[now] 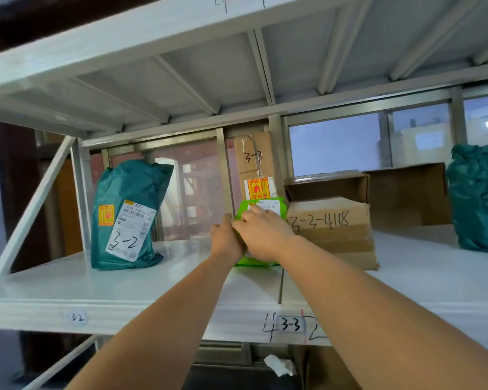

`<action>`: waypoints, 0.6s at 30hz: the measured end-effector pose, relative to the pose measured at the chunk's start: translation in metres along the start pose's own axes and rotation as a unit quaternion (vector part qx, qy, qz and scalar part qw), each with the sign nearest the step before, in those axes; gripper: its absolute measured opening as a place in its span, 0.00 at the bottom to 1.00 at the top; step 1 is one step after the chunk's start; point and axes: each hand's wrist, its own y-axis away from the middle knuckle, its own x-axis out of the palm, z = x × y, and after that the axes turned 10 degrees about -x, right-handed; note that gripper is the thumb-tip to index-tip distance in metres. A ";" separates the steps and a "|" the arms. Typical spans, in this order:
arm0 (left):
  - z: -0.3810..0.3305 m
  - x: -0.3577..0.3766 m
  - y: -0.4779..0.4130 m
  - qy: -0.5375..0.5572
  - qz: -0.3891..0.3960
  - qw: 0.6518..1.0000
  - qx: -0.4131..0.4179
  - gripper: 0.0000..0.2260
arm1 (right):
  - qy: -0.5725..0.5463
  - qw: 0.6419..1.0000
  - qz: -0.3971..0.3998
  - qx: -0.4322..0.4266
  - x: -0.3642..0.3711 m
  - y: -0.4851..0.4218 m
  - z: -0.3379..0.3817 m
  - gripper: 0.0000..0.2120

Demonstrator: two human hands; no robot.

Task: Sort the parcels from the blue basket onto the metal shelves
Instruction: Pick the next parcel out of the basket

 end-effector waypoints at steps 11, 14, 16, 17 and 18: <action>0.009 -0.009 0.001 0.021 -0.069 0.997 0.006 0.22 | -0.082 0.995 -0.025 0.056 0.023 -0.004 0.011 0.15; 0.011 -0.011 0.002 0.012 -0.084 0.996 0.009 0.19 | -0.079 0.995 -0.039 0.052 0.023 -0.003 0.012 0.12; 0.011 -0.013 0.004 0.015 -0.088 0.996 0.016 0.18 | -0.074 0.995 -0.033 0.051 0.021 -0.002 0.012 0.11; 0.010 -0.015 0.004 0.015 -0.090 0.996 0.017 0.18 | -0.074 0.996 -0.030 0.051 0.019 -0.002 0.011 0.11; 0.008 -0.016 0.006 0.015 -0.092 0.996 0.014 0.17 | -0.073 0.996 -0.025 0.051 0.017 -0.003 0.010 0.11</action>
